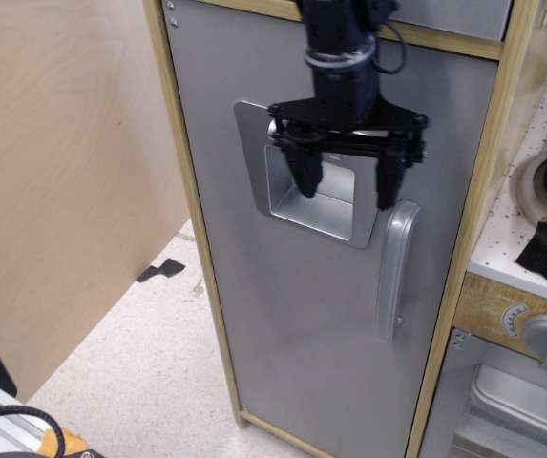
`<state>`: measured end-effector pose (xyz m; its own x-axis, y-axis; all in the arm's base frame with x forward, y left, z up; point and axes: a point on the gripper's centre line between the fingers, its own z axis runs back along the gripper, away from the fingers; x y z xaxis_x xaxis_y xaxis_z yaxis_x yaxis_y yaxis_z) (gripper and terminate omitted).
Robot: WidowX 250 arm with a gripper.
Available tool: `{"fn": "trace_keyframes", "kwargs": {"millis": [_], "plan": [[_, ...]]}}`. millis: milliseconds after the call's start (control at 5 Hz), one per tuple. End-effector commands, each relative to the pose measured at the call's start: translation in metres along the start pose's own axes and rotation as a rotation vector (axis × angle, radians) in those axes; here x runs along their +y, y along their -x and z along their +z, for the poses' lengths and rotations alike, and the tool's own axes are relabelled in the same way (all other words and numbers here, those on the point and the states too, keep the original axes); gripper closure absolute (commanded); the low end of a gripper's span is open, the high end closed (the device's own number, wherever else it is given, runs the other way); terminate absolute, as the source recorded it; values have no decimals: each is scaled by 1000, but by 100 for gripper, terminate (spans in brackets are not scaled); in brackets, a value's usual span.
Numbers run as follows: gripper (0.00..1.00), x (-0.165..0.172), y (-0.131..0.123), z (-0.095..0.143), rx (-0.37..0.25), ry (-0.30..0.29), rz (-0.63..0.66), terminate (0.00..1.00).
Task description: Open fridge
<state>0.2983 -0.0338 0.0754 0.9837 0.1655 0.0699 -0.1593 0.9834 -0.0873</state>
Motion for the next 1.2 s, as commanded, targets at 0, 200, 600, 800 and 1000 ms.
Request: {"fn": "trace_keyframes", "kwargs": {"millis": [0,200,600,800,1000], "plan": [[0,-19,5,-10,-88,8,6,0],[0,-24,-4,-16,-135,-5,-35,0],[0,-24,-23,-36,-209,-8,-71,0],[0,-25,-33,-45,-245,-12,-113,0],[0,-24,-43,-57,-269,6,-138,0]]}}
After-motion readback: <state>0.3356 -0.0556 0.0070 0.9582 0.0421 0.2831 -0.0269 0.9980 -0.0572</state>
